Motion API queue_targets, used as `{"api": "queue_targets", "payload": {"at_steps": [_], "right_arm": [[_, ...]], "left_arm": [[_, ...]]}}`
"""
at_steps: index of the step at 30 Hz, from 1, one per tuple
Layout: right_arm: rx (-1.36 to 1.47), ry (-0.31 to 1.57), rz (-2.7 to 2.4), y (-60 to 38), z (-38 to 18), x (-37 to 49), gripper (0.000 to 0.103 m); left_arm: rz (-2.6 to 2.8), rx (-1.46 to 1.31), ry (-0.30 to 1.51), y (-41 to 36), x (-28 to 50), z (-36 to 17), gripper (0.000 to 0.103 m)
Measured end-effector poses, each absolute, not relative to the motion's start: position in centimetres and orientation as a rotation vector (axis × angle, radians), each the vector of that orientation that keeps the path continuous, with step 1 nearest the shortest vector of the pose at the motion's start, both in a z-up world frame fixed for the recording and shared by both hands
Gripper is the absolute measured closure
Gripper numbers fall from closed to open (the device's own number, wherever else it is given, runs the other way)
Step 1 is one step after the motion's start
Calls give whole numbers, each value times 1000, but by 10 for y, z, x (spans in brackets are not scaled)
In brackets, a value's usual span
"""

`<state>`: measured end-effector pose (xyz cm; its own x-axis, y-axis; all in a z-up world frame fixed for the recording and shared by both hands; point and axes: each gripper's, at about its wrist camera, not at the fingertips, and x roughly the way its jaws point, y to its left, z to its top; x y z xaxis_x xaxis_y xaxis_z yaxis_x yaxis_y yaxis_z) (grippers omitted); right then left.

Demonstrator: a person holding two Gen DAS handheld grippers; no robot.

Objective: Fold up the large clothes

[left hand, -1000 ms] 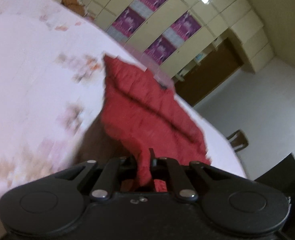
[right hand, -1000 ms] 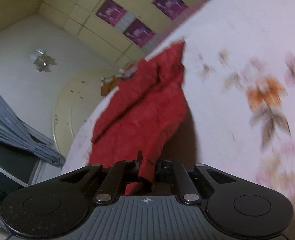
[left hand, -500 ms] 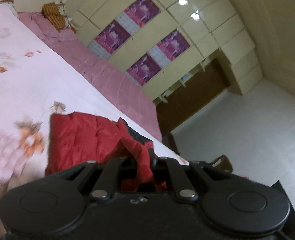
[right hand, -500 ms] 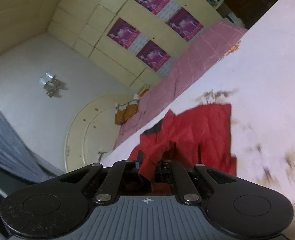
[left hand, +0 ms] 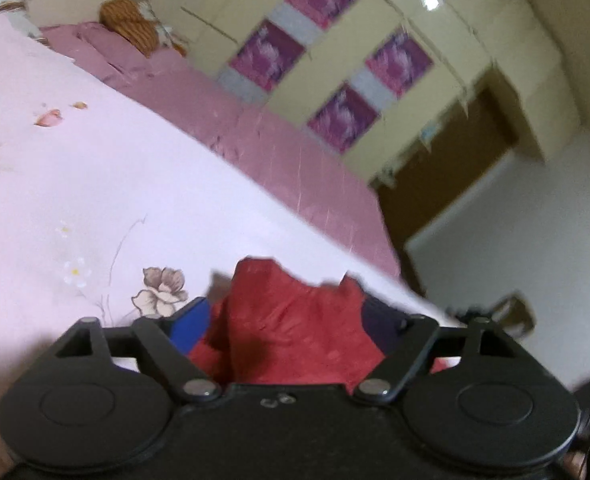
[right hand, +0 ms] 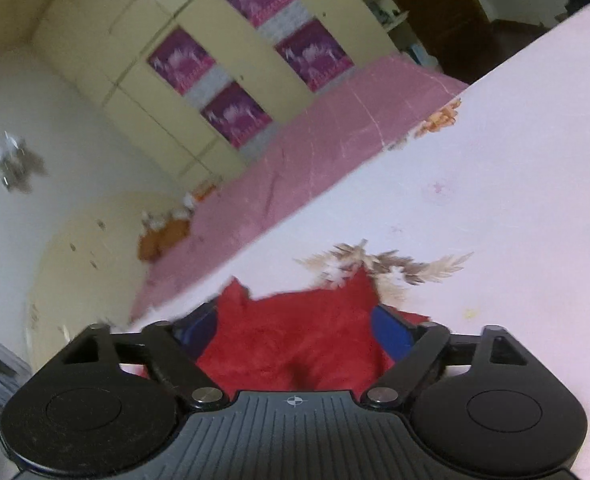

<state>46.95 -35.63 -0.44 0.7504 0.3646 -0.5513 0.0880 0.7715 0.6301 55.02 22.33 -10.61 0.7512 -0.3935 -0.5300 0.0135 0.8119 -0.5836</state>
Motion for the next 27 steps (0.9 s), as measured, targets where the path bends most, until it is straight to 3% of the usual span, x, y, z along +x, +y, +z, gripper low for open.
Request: {"api": "queue_targets", "payload": {"at_steps": [3, 6, 7, 8, 9, 10, 11, 13, 21, 27], "right_arm": [[632, 768, 142, -352, -22, 483, 29], [566, 822, 133, -343, -35, 498, 31], [543, 839, 138, -338, -38, 502, 36], [519, 856, 141, -334, -40, 506, 48], [492, 875, 138, -330, -42, 510, 55], [469, 885, 138, -326, -44, 513, 73], [447, 884, 145, -323, -44, 514, 88], [389, 842, 144, -316, -36, 511, 98], [206, 578, 171, -296, 19, 492, 99], [168, 642, 92, -284, -11, 528, 99]], "left_arm": [[-260, -509, 774, 213, 565, -116, 30], [-251, -410, 862, 203, 580, -124, 43], [-239, -374, 884, 199, 585, -127, 46], [-241, -354, 885, 198, 588, -128, 51], [-250, -339, 883, 195, 589, -128, 68], [-254, -326, 879, 192, 588, -126, 79], [-262, -304, 862, 190, 586, -123, 84], [-270, -266, 818, 185, 577, -111, 94], [-290, -183, 560, 173, 577, -57, 96], [-209, -199, 633, 161, 621, -93, 96]]}}
